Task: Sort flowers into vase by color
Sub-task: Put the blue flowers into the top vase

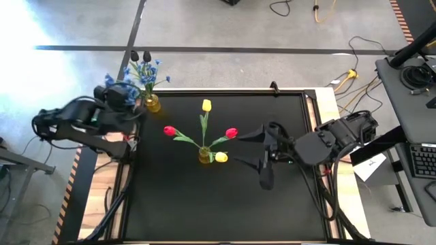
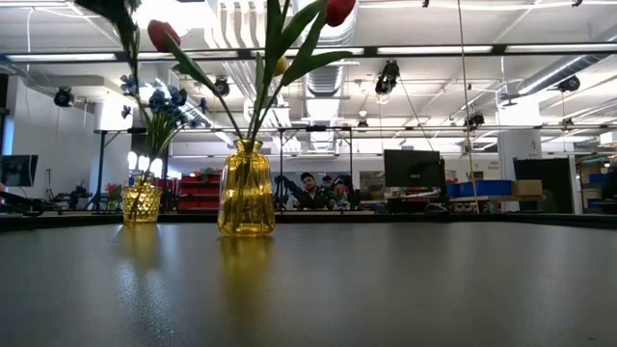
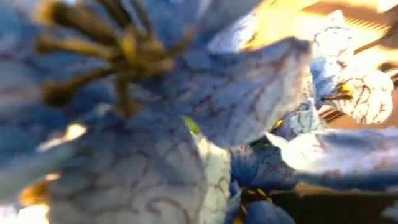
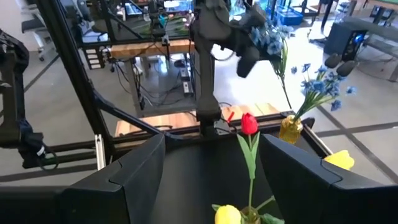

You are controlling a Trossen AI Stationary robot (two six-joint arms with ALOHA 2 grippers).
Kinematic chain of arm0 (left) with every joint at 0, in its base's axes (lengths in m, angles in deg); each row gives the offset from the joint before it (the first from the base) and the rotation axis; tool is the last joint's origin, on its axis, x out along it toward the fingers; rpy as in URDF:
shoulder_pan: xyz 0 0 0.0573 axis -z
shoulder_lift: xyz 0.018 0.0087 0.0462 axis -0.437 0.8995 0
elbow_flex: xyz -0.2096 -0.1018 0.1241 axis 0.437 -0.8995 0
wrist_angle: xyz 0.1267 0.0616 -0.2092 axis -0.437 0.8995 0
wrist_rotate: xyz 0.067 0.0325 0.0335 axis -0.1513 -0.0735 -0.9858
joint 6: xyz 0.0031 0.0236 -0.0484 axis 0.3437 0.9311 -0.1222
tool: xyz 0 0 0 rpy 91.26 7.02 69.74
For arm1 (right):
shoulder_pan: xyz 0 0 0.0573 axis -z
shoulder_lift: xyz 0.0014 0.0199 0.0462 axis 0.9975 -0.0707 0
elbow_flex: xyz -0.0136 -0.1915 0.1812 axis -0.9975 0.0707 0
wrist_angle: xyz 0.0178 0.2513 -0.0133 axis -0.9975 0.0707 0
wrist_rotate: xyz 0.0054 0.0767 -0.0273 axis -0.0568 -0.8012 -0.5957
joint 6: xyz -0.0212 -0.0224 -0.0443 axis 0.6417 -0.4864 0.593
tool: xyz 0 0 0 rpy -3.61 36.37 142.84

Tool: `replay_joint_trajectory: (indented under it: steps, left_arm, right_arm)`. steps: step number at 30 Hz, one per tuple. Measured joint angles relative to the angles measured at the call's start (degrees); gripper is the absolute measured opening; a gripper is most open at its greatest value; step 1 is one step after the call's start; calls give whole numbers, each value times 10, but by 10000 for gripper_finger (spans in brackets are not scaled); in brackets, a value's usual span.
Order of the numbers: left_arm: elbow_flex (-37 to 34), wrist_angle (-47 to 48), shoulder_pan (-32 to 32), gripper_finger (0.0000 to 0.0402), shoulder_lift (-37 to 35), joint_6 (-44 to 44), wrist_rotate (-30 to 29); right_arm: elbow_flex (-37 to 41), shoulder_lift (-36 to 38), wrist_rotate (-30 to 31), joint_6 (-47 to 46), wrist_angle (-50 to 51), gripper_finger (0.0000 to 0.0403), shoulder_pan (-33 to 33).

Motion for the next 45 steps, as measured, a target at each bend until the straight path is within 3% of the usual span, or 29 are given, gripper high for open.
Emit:
replay_joint_trajectory:
  steps: [9, 13, 17, 22, 30, 39, 45]
  left_arm:
    - [-94, -61, -184, 0, 5, 17, 46]
    - [-107, -183, -276, 0, 7, 122, 83]
    - [-106, -310, -370, 0, 18, 232, 163]
    - [-97, -319, -453, 0, 34, 250, 217]
    - [-111, -387, -496, 0, 50, 259, 285]
    - [-83, -392, -496, 0, 59, 258, 291]
    - [-50, -334, -496, 0, 55, 243, 292]
  right_arm:
    - [0, 0, 0, -5, 14, 247, 4]
    - [0, 0, 0, -5, 14, 244, 13]
    - [0, 0, 0, -6, 14, 242, 25]
    - [0, 0, -1, -20, 15, 246, 26]
    - [0, 0, -1, -18, 15, 242, 30]
    - [0, 0, -1, -16, 16, 242, 35]
    - [0, 0, -1, -15, 16, 239, 38]
